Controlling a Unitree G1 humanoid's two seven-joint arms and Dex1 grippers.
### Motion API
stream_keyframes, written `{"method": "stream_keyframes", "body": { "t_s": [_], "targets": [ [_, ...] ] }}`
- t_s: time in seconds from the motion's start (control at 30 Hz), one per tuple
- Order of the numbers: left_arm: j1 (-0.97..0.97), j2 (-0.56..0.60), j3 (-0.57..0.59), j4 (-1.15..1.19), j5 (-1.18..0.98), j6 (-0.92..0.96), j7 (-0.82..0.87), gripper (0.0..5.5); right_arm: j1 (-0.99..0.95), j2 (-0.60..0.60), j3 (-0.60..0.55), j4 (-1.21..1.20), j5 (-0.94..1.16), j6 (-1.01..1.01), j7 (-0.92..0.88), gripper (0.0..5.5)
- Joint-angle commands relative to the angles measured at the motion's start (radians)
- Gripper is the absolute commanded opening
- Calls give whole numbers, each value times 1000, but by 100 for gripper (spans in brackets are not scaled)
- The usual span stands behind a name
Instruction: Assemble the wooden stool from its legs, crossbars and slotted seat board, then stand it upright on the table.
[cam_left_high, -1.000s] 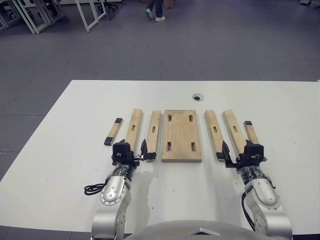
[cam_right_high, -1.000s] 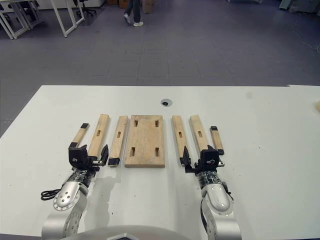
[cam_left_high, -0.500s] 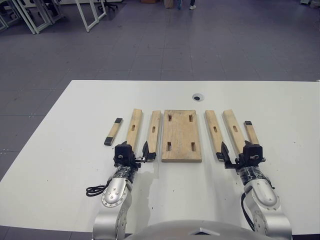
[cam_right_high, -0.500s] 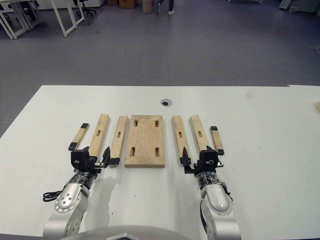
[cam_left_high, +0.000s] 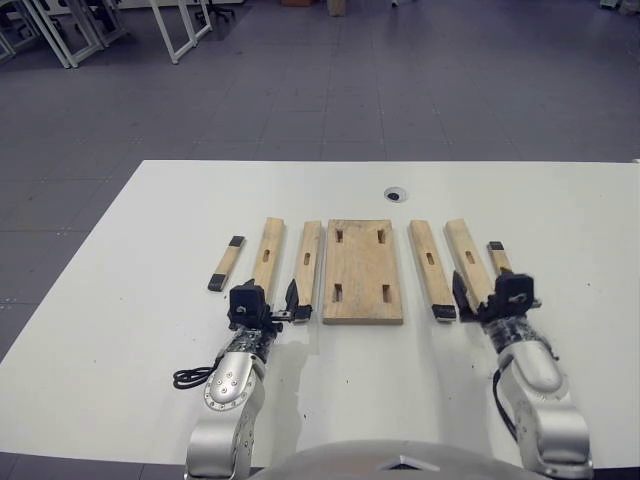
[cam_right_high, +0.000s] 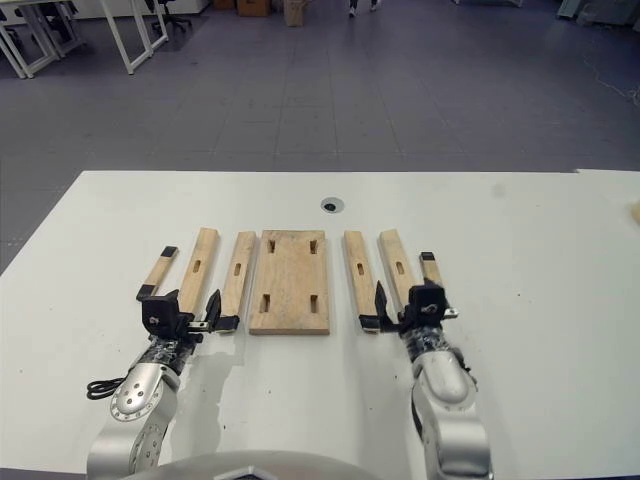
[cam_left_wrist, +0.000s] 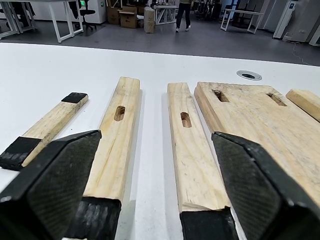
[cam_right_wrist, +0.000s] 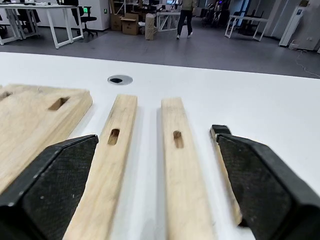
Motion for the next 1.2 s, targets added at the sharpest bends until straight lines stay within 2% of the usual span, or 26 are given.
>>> {"method": "stream_keyframes", "body": {
  "t_s": [0.03, 0.13, 0.27, 0.47, 0.77, 1.2],
  "targets": [
    [-12, -5, 1, 9, 5, 8, 7, 411, -132, -93, -131, 115, 54, 13, 35, 437],
    [-12, -4, 2, 11, 3, 4, 7, 411, -180, -110, -183, 142, 96, 40, 44, 437],
    [-5, -3, 3, 10, 3, 1, 6, 411, -199, -97, -186, 97, 169, 109, 68, 437],
    [-1, -2, 2, 11, 1, -1, 3, 411, -196, -162, -256, 354, 197, 78, 141, 437],
    [2, -10, -10, 11, 5, -2, 10, 411, -144, -168, -184, 416, 182, 23, 215, 437],
    [19, -9, -5, -11, 11, 0, 14, 411, -86, -173, -179, 428, 198, 41, 236, 437]
  ]
}}
